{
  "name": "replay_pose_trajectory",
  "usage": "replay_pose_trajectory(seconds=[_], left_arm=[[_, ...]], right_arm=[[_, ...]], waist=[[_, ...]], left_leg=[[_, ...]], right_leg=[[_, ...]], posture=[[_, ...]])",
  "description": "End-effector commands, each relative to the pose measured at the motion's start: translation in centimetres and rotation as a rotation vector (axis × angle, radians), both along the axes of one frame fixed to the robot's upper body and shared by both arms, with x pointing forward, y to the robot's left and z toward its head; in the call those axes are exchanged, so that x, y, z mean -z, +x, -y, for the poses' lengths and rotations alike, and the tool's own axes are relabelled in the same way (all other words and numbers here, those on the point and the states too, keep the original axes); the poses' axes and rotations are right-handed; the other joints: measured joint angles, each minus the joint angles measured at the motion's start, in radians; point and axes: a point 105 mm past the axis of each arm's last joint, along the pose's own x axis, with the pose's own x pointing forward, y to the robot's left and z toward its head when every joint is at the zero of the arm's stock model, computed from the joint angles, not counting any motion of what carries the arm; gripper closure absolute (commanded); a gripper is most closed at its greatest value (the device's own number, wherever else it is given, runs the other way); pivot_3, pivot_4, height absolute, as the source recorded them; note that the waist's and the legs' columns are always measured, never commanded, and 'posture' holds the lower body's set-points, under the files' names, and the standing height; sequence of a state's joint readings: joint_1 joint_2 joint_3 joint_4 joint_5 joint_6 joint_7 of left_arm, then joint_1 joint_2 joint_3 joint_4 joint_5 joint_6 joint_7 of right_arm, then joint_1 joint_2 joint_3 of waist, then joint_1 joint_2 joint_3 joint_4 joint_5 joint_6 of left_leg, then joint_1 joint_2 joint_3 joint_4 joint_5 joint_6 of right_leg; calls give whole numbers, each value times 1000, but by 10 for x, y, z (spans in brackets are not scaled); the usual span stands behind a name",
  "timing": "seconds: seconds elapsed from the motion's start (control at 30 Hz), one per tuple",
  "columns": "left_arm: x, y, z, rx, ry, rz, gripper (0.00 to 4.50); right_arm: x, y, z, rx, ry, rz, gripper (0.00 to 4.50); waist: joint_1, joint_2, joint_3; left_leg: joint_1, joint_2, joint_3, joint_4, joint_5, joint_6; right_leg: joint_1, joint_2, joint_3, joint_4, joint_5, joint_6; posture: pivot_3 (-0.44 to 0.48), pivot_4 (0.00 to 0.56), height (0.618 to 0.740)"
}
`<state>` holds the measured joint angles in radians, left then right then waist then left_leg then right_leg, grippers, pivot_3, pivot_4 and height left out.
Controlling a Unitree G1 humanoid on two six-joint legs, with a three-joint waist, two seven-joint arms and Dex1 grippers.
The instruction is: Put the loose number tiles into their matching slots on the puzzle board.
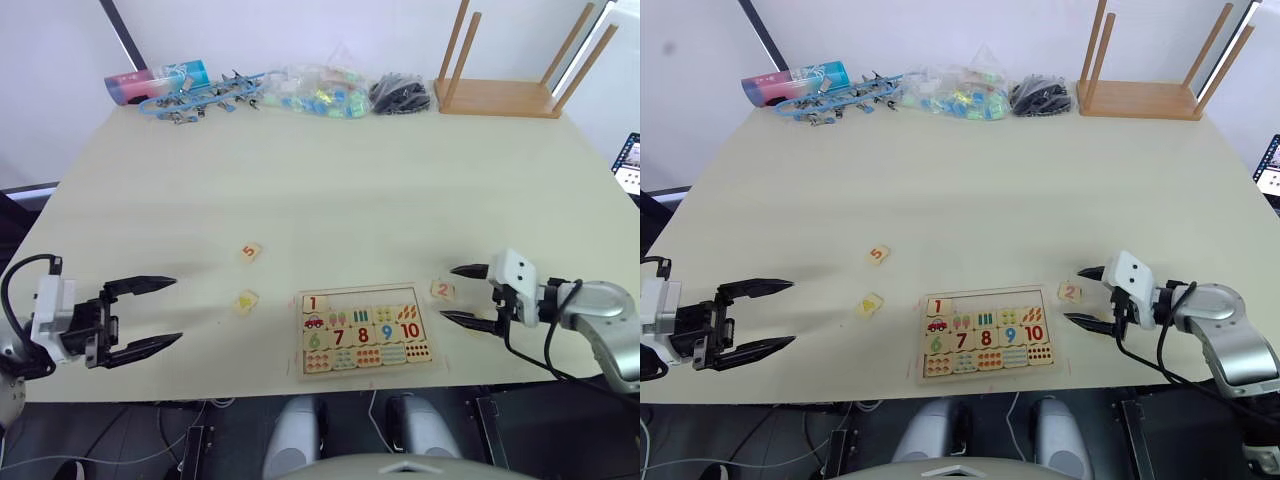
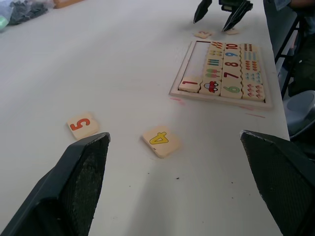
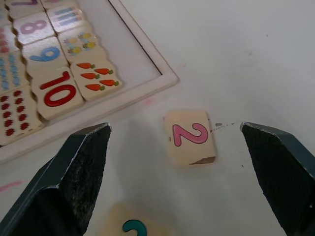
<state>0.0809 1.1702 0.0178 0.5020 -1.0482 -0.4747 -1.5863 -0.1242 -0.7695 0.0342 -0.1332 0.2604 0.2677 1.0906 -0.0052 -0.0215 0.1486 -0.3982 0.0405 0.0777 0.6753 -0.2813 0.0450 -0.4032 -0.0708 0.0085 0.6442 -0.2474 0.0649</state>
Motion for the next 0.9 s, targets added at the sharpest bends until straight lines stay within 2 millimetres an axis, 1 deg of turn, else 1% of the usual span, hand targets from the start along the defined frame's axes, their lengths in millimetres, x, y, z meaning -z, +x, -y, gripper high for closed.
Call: replay_pose_trajectory(seconds=[0.03, 0.27, 0.47, 0.9], left_arm=[[-7, -2, 0, 22, -15, 38, 0], [-10, -2, 1, 20, -37, 58, 0], [-7, -3, 4, 44, -30, 30, 0], [0, -4, 8, 93, 22, -4, 0]], right_arm=[[-1, 3, 2, -6, -38, 0, 87], [3, 9, 6, -14, -80, -5, 87], [3, 13, 6, -13, -82, -7, 87], [5, 11, 4, -44, -68, -58, 87]], waist=[[0, 0, 0], [-3, 0, 0], [-2, 0, 0], [-4, 0, 0]], left_leg=[[0, 0, 0, 0, 0, 0], [0, 0, 1, 0, 0, 0], [0, 0, 2, 0, 0, 0], [0, 0, 3, 0, 0, 0]], right_leg=[[0, 0, 0, 0, 0, 0], [0, 0, 0, 0, 0, 0], [0, 0, 0, 0, 0, 0], [0, 0, 0, 0, 0, 0]], posture=[[0, 150, 737], [0, 150, 737], [0, 150, 737], [0, 150, 737]])
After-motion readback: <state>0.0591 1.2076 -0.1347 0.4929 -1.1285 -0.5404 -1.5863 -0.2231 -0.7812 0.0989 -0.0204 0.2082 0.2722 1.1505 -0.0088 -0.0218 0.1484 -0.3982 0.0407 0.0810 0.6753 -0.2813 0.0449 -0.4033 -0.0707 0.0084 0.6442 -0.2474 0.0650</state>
